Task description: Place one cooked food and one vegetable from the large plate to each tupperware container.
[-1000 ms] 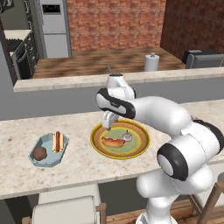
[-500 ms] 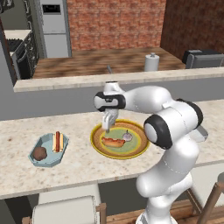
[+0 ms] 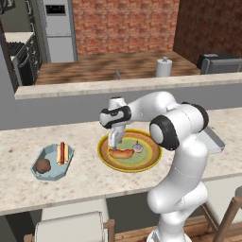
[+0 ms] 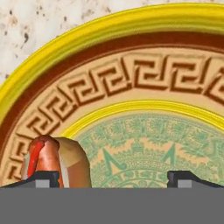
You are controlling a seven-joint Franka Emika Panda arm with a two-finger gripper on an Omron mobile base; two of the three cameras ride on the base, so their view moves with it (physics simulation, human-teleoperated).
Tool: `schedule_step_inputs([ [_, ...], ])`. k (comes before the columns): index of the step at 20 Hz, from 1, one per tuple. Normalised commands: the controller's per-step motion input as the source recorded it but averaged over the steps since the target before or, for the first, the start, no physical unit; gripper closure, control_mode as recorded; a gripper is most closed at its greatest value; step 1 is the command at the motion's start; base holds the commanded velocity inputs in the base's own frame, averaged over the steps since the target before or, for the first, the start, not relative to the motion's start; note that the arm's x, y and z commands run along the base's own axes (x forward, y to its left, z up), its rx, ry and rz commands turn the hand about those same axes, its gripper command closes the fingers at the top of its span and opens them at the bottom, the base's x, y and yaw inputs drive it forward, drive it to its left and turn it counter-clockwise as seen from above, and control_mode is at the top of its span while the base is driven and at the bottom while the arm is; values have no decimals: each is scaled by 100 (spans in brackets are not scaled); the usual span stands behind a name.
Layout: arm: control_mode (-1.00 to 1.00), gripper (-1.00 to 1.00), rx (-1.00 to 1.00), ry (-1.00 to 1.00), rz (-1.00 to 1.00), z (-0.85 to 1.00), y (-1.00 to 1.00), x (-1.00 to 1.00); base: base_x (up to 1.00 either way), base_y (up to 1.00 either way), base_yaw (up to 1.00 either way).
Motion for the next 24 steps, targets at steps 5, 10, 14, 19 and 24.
schedule_step_inputs([
  [5,-100,-100,-1,0,0,-36,0,-56,0,0,0],
  [10,-100,-100,0,-1,-3,-18,-23,-85,0,0,0],
  [14,-100,-100,0,-4,-3,-11,-21,-45,0,0,0],
  [19,-100,-100,0,-14,-1,-7,-2,0,0,0,0],
  [24,-100,-100,0,-7,0,-14,0,-8,0,0,0],
])
